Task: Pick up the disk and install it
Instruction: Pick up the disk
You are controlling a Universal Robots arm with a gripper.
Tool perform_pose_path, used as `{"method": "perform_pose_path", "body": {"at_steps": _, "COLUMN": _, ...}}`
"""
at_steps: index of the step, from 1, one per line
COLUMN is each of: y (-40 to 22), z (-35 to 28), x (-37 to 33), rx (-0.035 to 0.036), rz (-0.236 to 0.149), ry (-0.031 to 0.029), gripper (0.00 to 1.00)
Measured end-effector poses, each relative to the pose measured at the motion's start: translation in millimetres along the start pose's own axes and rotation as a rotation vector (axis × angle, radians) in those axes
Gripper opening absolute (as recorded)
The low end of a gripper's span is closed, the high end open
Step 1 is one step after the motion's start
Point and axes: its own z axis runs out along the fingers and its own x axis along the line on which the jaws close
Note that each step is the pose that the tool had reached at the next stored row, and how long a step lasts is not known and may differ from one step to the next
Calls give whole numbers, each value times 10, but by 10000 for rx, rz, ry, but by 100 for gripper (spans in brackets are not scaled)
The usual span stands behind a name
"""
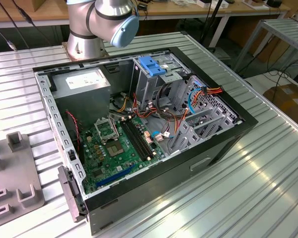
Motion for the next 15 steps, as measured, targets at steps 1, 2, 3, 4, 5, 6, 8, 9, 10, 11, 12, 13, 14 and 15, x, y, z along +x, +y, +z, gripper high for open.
{"method": "perform_pose_path", "body": {"at_steps": 1, "y": -7, "z": 0, "x": 0, "rx": 1, "rz": -1, "ry": 0, "gripper": 37}}
{"method": "perform_pose_path", "body": {"at_steps": 2, "y": -16, "z": 0, "x": 0, "rx": 0, "rz": -1, "ry": 0, "gripper": 37}}
{"method": "perform_pose_path", "body": {"at_steps": 3, "y": -30, "z": 0, "x": -1, "rx": 0, "rz": -1, "ry": 0, "gripper": 37}}
{"method": "perform_pose_path", "body": {"at_steps": 4, "y": -42, "z": 0, "x": -1, "rx": 0, "rz": 0, "ry": 0, "gripper": 37}}
{"method": "perform_pose_path", "body": {"at_steps": 5, "y": -57, "z": 0, "x": -2, "rx": 1, "rz": 0, "ry": 0, "gripper": 37}}
{"method": "perform_pose_path", "body": {"at_steps": 6, "y": -71, "z": 0, "x": -2, "rx": 1, "rz": 0, "ry": 0, "gripper": 37}}
{"method": "perform_pose_path", "body": {"at_steps": 8, "y": -95, "z": 0, "x": -3, "rx": 1, "rz": -1, "ry": 0, "gripper": 37}}
{"method": "perform_pose_path", "body": {"at_steps": 9, "y": -109, "z": 0, "x": -4, "rx": 0, "rz": 0, "ry": 0, "gripper": 37}}
{"method": "perform_pose_path", "body": {"at_steps": 10, "y": -121, "z": 0, "x": -4, "rx": 0, "rz": 0, "ry": 0, "gripper": 37}}
{"method": "perform_pose_path", "body": {"at_steps": 11, "y": -145, "z": 0, "x": -5, "rx": 1, "rz": 0, "ry": 0, "gripper": 37}}
{"method": "perform_pose_path", "body": {"at_steps": 12, "y": -160, "z": -1, "x": -6, "rx": 1, "rz": 0, "ry": 0, "gripper": 37}}
{"method": "perform_pose_path", "body": {"at_steps": 13, "y": -169, "z": -1, "x": -6, "rx": 1, "rz": 0, "ry": 0, "gripper": 37}}
{"method": "perform_pose_path", "body": {"at_steps": 14, "y": -182, "z": -1, "x": -7, "rx": 0, "rz": 0, "ry": 0, "gripper": 37}}
{"method": "perform_pose_path", "body": {"at_steps": 15, "y": -196, "z": -1, "x": -7, "rx": 1, "rz": 0, "ry": 0, "gripper": 37}}
